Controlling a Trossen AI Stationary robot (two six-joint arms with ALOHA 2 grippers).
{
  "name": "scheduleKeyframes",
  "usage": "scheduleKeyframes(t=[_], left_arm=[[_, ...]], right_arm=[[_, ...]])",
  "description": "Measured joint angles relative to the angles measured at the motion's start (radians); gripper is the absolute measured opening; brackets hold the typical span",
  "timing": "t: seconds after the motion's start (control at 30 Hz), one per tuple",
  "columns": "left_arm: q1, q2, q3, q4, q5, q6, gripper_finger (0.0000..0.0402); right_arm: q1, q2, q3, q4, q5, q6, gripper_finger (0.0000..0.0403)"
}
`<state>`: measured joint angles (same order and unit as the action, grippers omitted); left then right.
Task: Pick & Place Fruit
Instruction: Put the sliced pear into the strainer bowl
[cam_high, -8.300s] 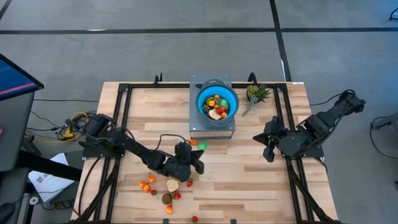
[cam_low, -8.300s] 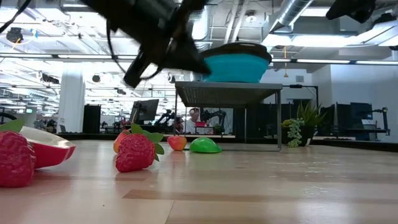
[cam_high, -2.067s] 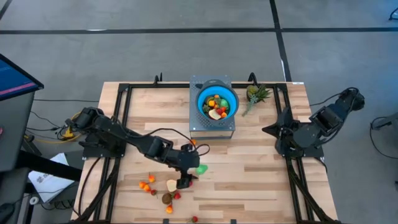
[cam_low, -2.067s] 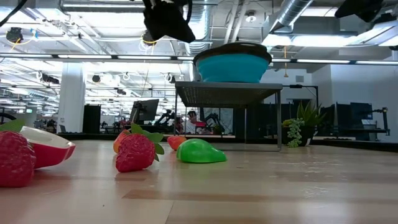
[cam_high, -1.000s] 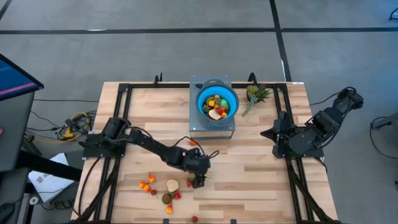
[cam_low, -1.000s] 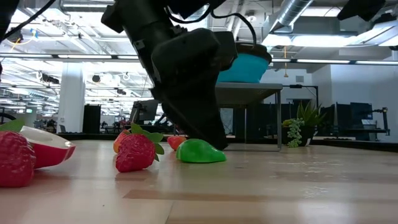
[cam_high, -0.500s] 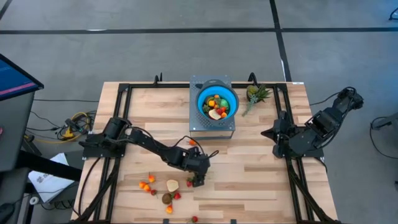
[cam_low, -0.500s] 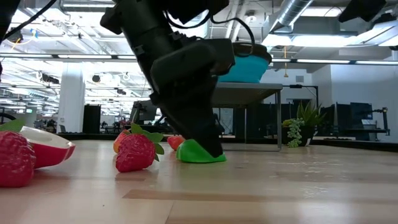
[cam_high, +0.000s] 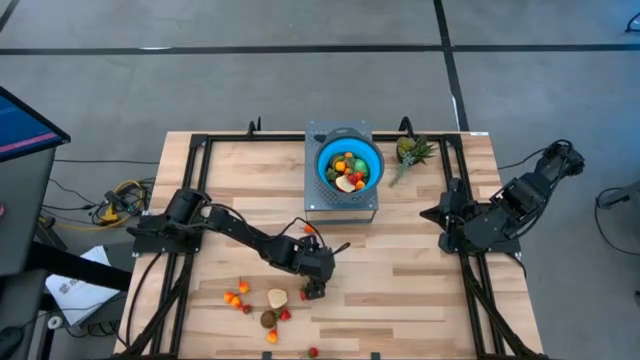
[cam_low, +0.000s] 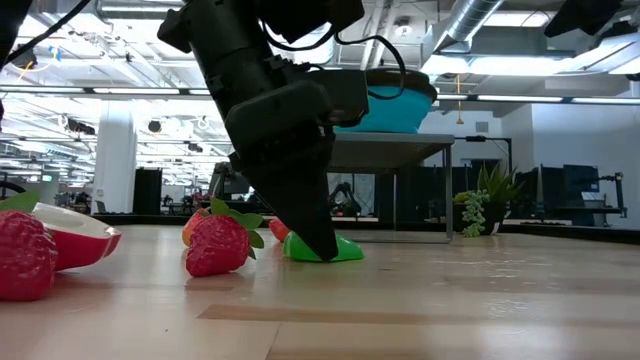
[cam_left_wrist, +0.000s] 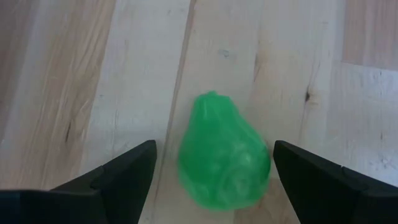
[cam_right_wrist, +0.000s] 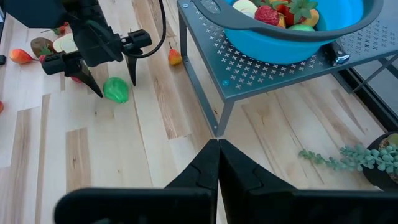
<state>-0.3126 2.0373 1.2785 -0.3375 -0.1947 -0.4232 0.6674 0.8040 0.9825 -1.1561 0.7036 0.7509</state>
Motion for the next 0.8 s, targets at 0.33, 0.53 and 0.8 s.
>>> scheduleKeyframes(t=[0.33,0.53,0.8], left_arm=[[0.001,-0.009,-0.062,0.043,0.010,-0.039,0.0243],[0.001,-0.008,-0.096,0.089,0.023,-0.105,0.0212],[0.000,-0.005,-0.098,0.128,0.015,-0.108,0.0226]], right_arm=[[0.000,0.000,0.000,0.000,0.000,0.000,0.0000],[0.000,0.000,0.000,0.000,0.000,0.008,0.0000],[0.000,0.000,0.000,0.000,0.000,0.002,0.0000]])
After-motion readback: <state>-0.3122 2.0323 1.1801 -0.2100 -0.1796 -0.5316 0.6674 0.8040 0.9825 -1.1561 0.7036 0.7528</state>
